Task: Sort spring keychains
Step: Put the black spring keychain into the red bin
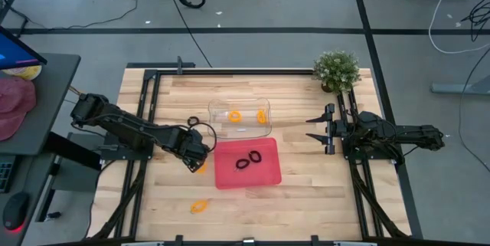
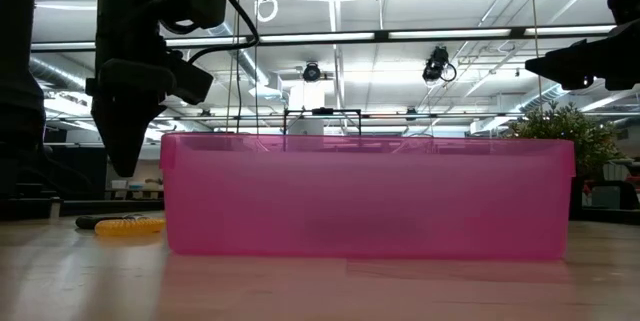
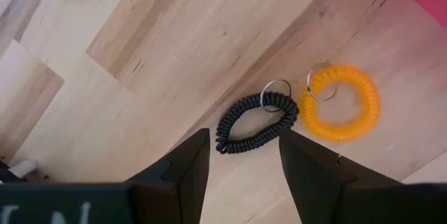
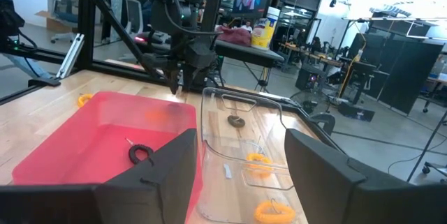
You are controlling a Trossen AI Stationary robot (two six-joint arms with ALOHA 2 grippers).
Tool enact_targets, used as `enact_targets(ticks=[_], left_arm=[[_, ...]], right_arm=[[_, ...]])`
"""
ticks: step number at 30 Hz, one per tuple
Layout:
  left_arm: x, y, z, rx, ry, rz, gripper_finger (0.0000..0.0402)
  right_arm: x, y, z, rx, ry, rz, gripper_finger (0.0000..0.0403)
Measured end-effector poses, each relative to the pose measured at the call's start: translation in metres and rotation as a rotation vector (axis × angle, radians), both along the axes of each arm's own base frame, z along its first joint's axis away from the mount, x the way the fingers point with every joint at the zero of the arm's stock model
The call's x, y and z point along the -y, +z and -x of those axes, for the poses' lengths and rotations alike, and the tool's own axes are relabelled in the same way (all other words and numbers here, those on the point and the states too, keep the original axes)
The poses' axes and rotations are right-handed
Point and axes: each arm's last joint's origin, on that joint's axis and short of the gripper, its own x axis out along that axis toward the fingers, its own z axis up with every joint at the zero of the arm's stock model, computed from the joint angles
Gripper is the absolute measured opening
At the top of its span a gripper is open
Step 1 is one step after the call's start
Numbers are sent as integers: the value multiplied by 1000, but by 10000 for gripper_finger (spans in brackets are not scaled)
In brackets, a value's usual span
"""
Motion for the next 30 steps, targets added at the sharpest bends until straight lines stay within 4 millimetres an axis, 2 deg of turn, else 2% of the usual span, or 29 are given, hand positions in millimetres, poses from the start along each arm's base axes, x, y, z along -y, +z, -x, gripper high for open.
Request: enact_targets(ticks=[30], left_arm=[[0, -3, 0, -14, 3, -4, 177]], right_arm=[[0, 0, 0, 0, 0, 0, 222]])
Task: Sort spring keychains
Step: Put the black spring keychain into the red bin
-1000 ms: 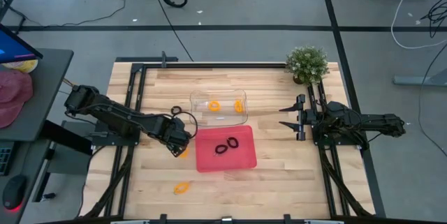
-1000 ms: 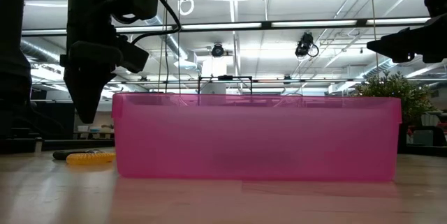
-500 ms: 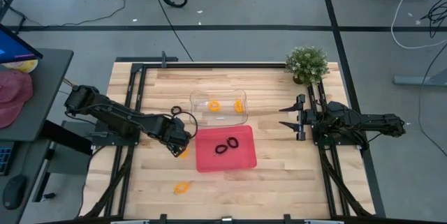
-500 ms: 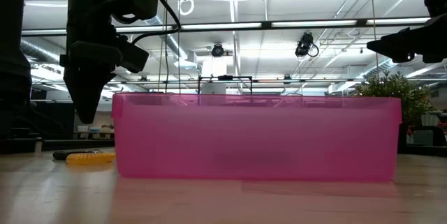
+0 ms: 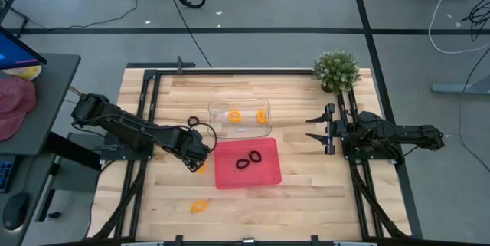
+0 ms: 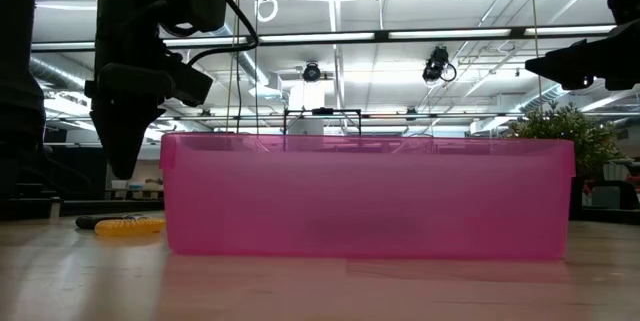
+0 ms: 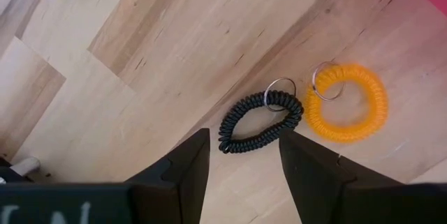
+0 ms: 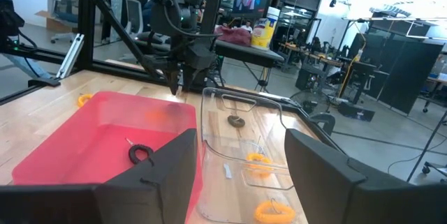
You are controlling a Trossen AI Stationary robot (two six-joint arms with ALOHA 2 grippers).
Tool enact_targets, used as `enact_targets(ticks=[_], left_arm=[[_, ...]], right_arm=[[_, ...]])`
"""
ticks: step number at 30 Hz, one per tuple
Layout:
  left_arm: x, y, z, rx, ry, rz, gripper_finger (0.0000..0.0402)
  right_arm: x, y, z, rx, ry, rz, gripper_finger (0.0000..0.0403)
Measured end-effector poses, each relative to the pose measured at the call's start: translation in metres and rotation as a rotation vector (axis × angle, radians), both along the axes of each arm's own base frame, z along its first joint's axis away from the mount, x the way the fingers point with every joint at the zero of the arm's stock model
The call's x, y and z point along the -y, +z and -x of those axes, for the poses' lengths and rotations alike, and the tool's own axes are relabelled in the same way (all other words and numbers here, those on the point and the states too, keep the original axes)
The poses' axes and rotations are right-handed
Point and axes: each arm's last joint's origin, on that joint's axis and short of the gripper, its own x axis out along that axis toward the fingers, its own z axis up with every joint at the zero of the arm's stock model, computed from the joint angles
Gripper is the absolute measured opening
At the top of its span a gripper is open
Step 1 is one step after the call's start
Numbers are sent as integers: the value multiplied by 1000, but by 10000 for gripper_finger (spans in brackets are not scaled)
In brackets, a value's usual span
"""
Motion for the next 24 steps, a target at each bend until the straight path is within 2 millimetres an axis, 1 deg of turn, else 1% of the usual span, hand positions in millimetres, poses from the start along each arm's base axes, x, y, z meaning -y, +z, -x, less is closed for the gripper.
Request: enact_targets(ticks=[14, 19, 24], left_arm=[[0, 0, 0, -1, -2, -1, 177], [0, -6, -2, -29, -13, -9, 177], [-4, -11, -6, -44, -2, -10, 177]], right_arm=[[0, 0, 0, 0, 0, 0, 222], [0, 0, 0, 0, 0, 0, 222], [0, 0, 0, 0, 0, 0, 222]])
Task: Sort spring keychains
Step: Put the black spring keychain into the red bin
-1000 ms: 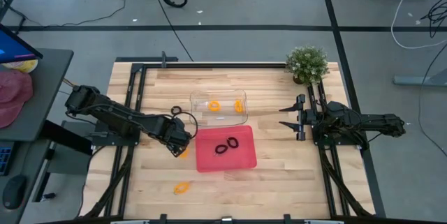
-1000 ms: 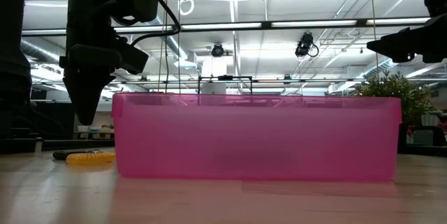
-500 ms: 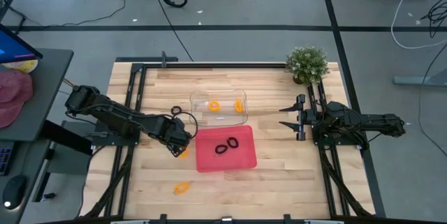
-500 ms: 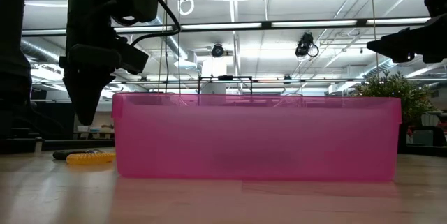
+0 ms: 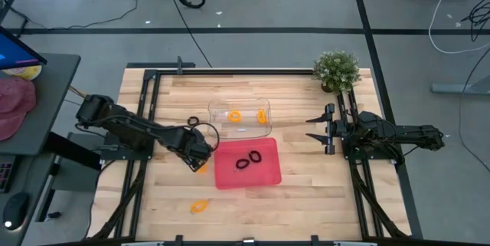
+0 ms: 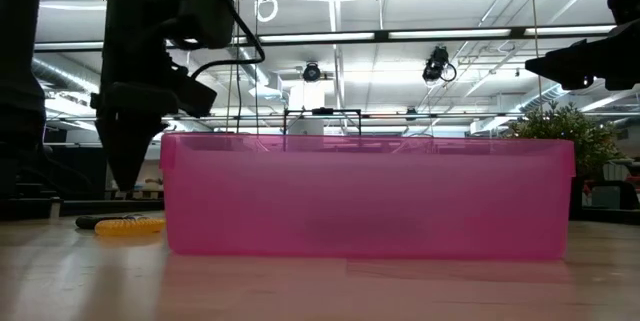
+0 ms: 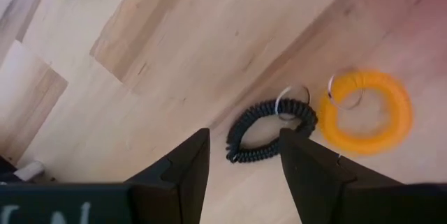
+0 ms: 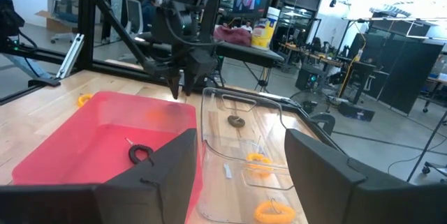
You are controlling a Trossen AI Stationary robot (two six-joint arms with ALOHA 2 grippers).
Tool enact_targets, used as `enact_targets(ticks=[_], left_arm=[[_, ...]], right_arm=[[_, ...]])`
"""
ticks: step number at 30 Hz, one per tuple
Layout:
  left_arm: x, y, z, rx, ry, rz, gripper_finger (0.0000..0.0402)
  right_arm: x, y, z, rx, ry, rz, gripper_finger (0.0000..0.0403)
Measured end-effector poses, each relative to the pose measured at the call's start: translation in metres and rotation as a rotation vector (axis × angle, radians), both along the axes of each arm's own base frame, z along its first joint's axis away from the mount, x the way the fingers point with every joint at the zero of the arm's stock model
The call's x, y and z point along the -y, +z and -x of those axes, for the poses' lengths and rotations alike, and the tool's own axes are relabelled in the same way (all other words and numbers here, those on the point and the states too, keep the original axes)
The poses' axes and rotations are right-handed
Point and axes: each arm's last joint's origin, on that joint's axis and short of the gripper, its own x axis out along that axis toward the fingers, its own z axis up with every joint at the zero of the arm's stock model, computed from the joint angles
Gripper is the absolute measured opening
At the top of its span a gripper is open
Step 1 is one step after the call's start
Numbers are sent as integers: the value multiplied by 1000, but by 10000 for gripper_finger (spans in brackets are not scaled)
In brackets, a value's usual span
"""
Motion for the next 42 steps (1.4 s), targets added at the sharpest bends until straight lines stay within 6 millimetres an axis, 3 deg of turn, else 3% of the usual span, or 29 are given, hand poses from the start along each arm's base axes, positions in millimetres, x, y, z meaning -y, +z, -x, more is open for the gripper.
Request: enact_targets(ticks=[9, 20, 42], left_arm=[[-3, -2, -2, 19, 11, 6, 177], [-18, -44, 21, -23, 71, 117, 177], [-20, -45, 18, -2, 65, 122, 177]], right_arm=[[0, 0, 0, 0, -1, 0, 222], [0, 0, 0, 0, -1, 0, 222], [0, 0, 0, 0, 0, 0, 222]])
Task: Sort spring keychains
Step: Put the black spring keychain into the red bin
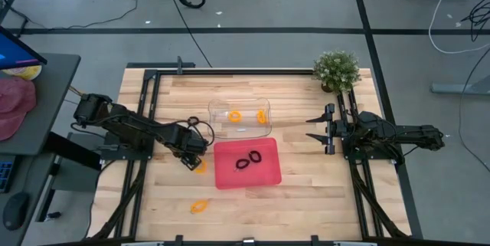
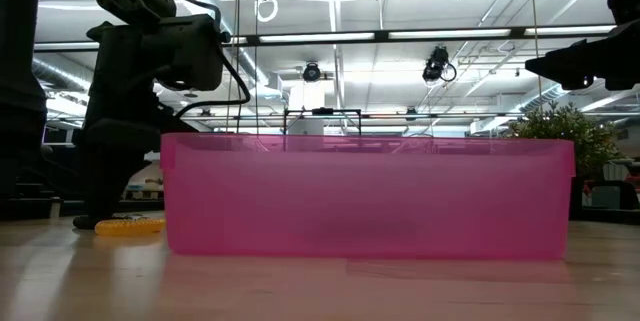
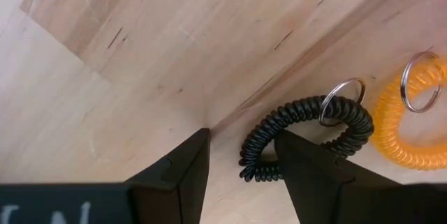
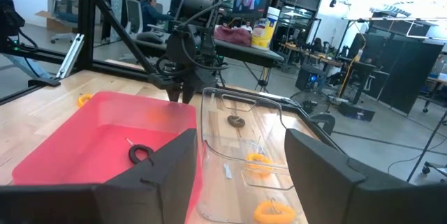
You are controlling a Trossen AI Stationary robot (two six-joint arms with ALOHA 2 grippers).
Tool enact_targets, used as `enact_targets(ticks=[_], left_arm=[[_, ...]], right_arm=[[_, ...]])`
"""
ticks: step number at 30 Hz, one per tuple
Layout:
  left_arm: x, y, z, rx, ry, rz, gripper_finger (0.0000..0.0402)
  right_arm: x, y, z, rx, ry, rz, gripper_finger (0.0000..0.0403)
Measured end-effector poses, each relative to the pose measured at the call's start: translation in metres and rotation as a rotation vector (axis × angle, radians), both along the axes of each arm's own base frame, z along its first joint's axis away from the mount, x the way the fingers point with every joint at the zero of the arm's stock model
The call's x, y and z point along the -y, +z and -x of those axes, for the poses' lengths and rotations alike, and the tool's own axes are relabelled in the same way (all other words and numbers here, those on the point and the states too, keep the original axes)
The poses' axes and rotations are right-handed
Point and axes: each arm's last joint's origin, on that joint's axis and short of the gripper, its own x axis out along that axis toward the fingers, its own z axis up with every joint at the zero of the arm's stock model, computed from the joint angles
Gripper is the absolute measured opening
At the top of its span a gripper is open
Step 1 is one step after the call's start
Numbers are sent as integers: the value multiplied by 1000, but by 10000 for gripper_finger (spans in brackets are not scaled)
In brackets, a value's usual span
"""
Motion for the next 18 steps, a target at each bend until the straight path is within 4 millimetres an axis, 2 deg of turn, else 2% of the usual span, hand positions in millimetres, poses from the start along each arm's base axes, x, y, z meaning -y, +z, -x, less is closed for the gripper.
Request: enact_targets(ticks=[18], left_arm=[[0, -1, 0, -3, -7, -5, 176]], right_arm=[[0, 0, 0, 0, 0, 0, 222]])
